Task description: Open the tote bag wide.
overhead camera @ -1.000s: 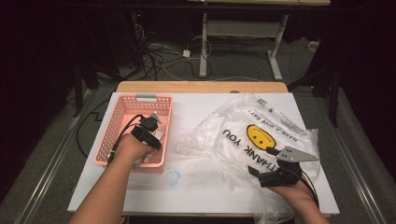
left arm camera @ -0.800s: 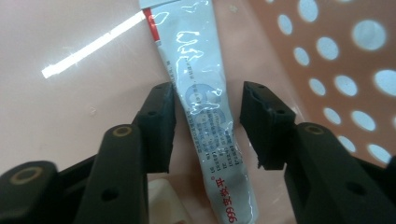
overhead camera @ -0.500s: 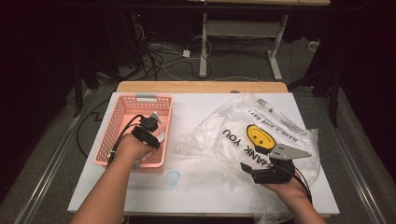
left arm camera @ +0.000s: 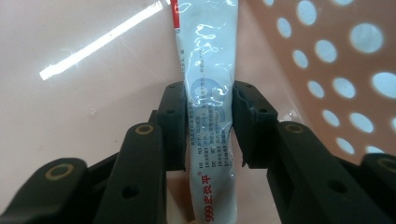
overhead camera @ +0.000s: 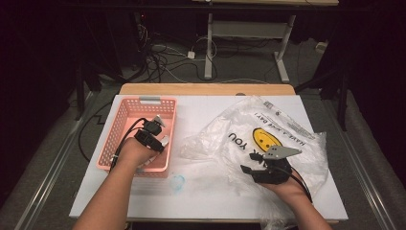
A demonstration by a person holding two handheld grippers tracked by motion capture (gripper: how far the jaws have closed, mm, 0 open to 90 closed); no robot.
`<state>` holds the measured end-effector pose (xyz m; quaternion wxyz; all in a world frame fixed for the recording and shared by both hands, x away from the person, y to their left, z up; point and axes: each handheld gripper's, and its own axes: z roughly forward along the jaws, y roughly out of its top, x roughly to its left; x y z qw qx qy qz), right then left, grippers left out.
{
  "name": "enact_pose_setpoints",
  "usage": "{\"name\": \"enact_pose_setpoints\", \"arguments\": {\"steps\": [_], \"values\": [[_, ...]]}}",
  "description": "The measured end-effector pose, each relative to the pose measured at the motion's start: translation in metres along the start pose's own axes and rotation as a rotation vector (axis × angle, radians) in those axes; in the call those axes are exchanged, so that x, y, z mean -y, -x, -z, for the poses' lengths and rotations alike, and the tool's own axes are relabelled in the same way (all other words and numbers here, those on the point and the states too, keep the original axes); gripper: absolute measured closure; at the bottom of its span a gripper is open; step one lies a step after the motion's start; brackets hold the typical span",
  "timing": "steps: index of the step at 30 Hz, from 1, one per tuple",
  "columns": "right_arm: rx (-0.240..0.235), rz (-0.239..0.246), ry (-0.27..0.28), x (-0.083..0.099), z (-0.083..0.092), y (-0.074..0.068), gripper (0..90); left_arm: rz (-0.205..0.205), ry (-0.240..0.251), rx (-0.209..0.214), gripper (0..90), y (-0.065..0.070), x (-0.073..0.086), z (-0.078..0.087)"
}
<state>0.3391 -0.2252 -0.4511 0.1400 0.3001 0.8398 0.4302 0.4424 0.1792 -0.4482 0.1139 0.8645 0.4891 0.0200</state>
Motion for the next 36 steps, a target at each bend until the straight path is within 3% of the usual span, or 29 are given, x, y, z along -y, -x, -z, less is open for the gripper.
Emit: {"name": "enact_pose_setpoints", "arguments": {"steps": [5, 8, 9, 15, 24, 31, 36], "values": [[-0.034, 0.056, -0.085, 0.006, -0.01, -0.01, 35.9, -0.002, 0.002, -0.001, 65.2, 0.0, 0.0, 0.0], [-0.048, 0.101, -0.175, 0.01, -0.024, -0.015, 33.4, -0.003, 0.002, 0.001, 65.2, 0.0, 0.001, 0.0], [-0.028, 0.116, -0.195, 0.012, -0.027, -0.016, 34.6, -0.004, 0.003, 0.002, 65.3, 0.0, 0.001, 0.0], [-0.008, 0.077, -0.179, 0.013, -0.027, -0.012, 57.0, -0.006, 0.004, 0.007, 65.3, -0.001, 0.001, 0.0], [0.013, 0.086, -0.172, 0.014, -0.026, -0.008, 80.3, -0.007, 0.005, 0.005, 65.3, -0.001, 0.001, 0.0], [0.0, 0.085, -0.168, 0.012, -0.025, -0.008, 87.2, -0.005, 0.0, 0.009, 65.3, -0.002, 0.0, 0.0], [-0.002, 0.069, -0.133, 0.012, -0.02, -0.007, 90.0, -0.004, 0.003, 0.012, 65.3, -0.002, 0.001, 0.0]]}}
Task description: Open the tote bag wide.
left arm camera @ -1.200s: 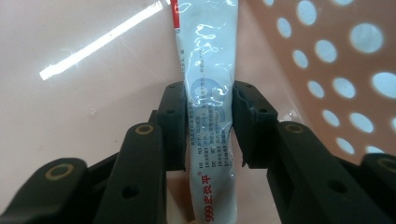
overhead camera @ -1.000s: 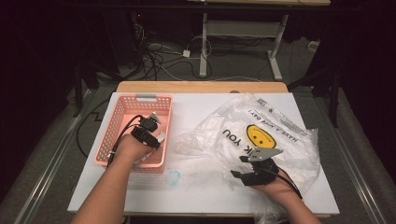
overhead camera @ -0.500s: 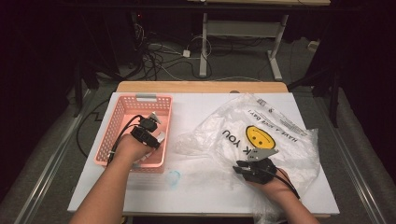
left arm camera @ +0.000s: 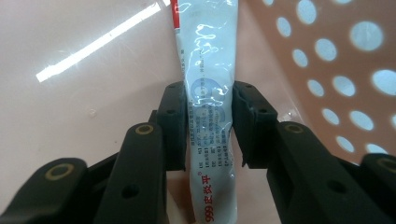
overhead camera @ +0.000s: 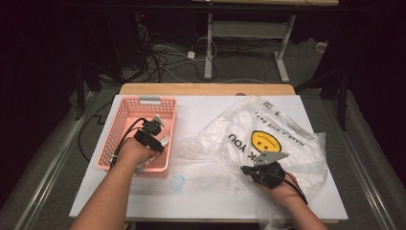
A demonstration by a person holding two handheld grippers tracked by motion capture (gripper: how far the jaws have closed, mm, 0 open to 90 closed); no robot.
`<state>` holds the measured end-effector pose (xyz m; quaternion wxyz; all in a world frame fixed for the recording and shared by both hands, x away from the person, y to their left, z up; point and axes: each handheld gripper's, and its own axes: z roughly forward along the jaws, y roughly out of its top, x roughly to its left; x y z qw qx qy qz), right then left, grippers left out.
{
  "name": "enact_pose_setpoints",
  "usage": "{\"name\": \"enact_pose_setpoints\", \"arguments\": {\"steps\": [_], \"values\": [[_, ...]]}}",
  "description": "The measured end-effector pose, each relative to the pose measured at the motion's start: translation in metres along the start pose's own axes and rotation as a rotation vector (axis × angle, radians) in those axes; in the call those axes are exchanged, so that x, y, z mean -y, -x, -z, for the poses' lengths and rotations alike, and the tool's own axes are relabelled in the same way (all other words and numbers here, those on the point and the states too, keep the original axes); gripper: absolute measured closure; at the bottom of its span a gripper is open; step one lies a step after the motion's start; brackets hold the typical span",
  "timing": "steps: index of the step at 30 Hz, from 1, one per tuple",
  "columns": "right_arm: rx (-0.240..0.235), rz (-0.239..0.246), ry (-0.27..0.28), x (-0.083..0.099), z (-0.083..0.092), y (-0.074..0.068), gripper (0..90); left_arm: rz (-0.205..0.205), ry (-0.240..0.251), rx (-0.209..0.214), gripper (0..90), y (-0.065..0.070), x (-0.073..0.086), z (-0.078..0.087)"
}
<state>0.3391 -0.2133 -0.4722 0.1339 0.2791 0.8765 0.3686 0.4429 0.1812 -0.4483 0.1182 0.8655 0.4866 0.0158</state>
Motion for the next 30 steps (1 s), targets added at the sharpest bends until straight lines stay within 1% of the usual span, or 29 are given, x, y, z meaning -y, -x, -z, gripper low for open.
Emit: {"name": "enact_pose_setpoints", "arguments": {"steps": [1, 3, 6, 7, 10, 16, 21, 26, 30], "values": [[0.007, 0.011, 0.001, 0.0, 0.002, 0.001, 90.0, 0.0, 0.001, 0.0, 65.3, 0.0, 0.0, 0.0], [0.005, 0.001, 0.019, -0.001, 0.004, 0.002, 90.0, -0.002, 0.003, -0.002, 65.3, 0.0, 0.0, 0.0], [0.015, -0.016, 0.047, -0.002, 0.009, 0.003, 90.0, -0.004, 0.0, -0.005, 65.3, 0.0, 0.0, 0.0], [0.016, -0.012, 0.055, -0.002, 0.012, 0.004, 90.0, -0.001, 0.002, -0.002, 65.3, 0.0, 0.0, 0.0], [0.016, -0.027, 0.095, -0.002, 0.017, 0.006, 90.0, -0.004, 0.001, -0.005, 65.3, 0.0, 0.0, 0.0], [0.01, -0.065, 0.141, -0.002, 0.024, 0.013, 90.0, -0.002, -0.001, -0.014, 65.5, 0.002, 0.0, 0.0], [0.014, -0.068, 0.174, -0.002, 0.031, 0.016, 90.0, 0.0, -0.003, -0.01, 65.5, 0.001, 0.0, 0.0], [0.038, -0.068, 0.205, -0.002, 0.036, 0.018, 90.0, -0.001, -0.003, -0.013, 65.8, 0.002, 0.0, 0.001], [0.061, -0.054, 0.242, -0.005, 0.042, 0.016, 90.0, -0.002, -0.003, -0.015, 66.1, 0.002, 0.0, 0.001]]}}
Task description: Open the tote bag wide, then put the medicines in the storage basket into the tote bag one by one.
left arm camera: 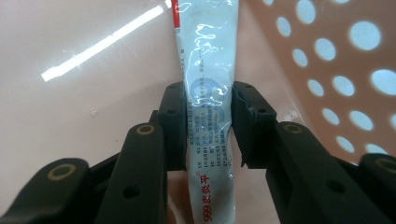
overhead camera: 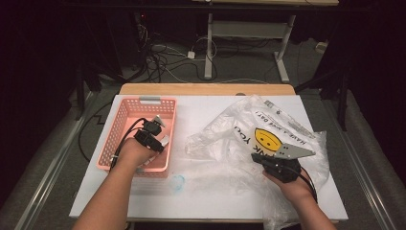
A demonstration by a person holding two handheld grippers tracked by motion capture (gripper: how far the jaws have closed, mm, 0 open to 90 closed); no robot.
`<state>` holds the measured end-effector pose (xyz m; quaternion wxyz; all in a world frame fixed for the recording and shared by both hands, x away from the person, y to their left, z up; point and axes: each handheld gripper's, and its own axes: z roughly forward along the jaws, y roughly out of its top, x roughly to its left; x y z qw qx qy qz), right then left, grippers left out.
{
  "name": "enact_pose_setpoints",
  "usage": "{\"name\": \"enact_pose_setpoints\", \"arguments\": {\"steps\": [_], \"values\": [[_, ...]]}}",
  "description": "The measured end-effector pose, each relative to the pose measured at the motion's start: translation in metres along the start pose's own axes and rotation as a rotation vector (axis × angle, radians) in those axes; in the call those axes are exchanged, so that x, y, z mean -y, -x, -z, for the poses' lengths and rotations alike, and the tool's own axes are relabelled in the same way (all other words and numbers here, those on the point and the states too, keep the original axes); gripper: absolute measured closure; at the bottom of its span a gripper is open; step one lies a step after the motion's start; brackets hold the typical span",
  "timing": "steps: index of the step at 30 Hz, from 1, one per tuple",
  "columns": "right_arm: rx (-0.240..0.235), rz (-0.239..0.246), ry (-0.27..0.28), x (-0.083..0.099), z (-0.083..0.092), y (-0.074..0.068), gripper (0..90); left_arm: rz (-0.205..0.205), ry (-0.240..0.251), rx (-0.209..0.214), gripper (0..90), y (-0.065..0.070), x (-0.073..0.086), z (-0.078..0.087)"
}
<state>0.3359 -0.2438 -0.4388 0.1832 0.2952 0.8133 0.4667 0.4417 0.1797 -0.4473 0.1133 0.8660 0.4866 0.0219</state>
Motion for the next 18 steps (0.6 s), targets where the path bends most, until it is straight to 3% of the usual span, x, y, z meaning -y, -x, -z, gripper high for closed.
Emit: {"name": "enact_pose_setpoints", "arguments": {"steps": [10, 15, 18], "values": [[0.027, 0.021, 0.05, -0.004, 0.006, -0.002, 90.0, 0.003, 0.015, 0.011, 66.5, -0.002, 0.001, 0.002], [0.042, 0.021, 0.062, -0.005, 0.005, -0.003, 90.0, 0.014, 0.055, 0.026, 66.7, -0.006, 0.005, 0.008], [0.047, 0.022, 0.071, -0.006, 0.004, -0.003, 90.0, 0.012, 0.098, 0.01, 67.0, -0.007, 0.008, 0.015]]}}
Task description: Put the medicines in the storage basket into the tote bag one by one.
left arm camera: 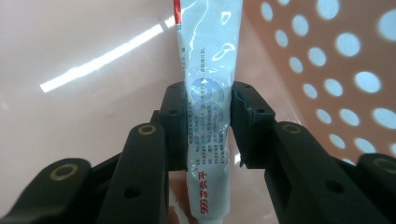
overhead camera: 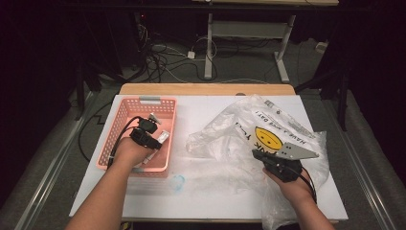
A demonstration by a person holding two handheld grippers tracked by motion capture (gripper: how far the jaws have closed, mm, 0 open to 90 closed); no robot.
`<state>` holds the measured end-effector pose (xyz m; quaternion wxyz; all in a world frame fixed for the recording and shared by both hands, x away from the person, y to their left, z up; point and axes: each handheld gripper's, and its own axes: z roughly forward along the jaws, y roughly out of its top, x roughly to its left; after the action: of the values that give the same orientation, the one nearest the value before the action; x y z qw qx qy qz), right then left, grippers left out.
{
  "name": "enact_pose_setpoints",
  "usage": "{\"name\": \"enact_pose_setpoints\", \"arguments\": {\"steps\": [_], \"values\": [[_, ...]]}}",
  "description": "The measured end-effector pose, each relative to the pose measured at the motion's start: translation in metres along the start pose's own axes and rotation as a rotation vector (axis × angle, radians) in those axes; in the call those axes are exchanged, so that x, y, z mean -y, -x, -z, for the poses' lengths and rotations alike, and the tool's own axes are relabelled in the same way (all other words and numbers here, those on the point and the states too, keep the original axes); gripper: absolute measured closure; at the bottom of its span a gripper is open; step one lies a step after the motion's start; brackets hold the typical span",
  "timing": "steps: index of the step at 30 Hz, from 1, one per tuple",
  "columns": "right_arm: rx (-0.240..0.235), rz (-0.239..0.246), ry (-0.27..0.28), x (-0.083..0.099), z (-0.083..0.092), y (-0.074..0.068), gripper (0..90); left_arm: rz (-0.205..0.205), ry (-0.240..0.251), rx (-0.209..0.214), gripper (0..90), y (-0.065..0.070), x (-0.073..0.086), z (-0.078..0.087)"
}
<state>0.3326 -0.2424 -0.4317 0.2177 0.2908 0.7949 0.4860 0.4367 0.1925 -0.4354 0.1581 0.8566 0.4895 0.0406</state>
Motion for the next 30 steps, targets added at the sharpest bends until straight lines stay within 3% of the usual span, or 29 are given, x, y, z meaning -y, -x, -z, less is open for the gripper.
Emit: {"name": "enact_pose_setpoints", "arguments": {"steps": [8, 14, 24, 30], "values": [[0.006, 0.008, 0.009, 0.0, 0.002, 0.0, 90.0, 0.018, 0.11, -0.009, 67.2, -0.001, 0.01, 0.018], [-0.003, 0.008, 0.022, -0.002, 0.003, 0.001, 90.0, 0.028, 0.226, -0.008, 67.2, 0.003, 0.023, 0.032], [-0.004, 0.012, 0.029, -0.004, 0.003, 0.002, 90.0, 0.0, 0.398, 0.006, 67.2, 0.019, 0.045, 0.048], [-0.008, 0.011, 0.031, -0.004, 0.002, 0.002, 90.0, -0.016, 0.463, 0.001, 67.2, 0.029, 0.056, 0.049]]}}
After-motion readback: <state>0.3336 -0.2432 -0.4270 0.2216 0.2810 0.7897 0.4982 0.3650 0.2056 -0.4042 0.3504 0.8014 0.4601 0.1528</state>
